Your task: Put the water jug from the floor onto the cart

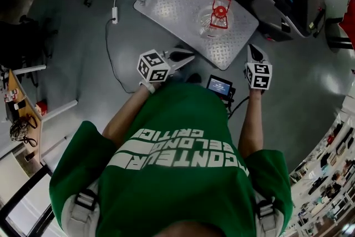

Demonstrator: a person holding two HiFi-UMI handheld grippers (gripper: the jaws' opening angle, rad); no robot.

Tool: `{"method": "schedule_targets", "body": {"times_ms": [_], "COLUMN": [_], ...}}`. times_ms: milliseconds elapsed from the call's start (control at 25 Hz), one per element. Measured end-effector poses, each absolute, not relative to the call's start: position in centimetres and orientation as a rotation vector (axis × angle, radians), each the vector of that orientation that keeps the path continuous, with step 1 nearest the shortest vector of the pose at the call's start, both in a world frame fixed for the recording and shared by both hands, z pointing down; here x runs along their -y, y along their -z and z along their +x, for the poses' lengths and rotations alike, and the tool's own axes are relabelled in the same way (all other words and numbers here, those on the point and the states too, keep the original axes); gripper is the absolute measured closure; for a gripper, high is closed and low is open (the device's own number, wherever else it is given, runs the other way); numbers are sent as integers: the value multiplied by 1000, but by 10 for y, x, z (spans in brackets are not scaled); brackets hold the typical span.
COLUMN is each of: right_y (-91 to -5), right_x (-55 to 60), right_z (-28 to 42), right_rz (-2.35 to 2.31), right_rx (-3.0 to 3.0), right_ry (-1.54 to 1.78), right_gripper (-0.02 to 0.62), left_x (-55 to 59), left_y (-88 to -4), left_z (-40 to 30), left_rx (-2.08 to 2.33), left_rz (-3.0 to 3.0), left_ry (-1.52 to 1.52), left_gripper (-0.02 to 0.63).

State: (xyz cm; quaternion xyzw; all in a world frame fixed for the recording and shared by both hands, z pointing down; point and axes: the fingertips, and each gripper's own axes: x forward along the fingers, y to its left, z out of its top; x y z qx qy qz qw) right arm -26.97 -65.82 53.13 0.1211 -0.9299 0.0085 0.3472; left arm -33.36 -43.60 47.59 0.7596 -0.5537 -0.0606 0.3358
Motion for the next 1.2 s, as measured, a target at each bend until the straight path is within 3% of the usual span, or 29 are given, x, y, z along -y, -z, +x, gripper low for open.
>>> {"method": "schedule_targets", "body": {"times_ms": [400, 1200], "right_y": [-494, -508], "right_x": [623, 576], "right_z": [-234, -225], "right_rz": [266, 166], "right_rx": [2466, 2476], "right_ry": [34, -53], "right_gripper": [603, 603], "left_x": [430, 422], "left_y": [-472, -470], "left_z": [-307, -306], "left_rx": [1472, 1497], "left_rz": [1977, 1968], "left_ry": [164, 144], "left_gripper": [597, 597]}}
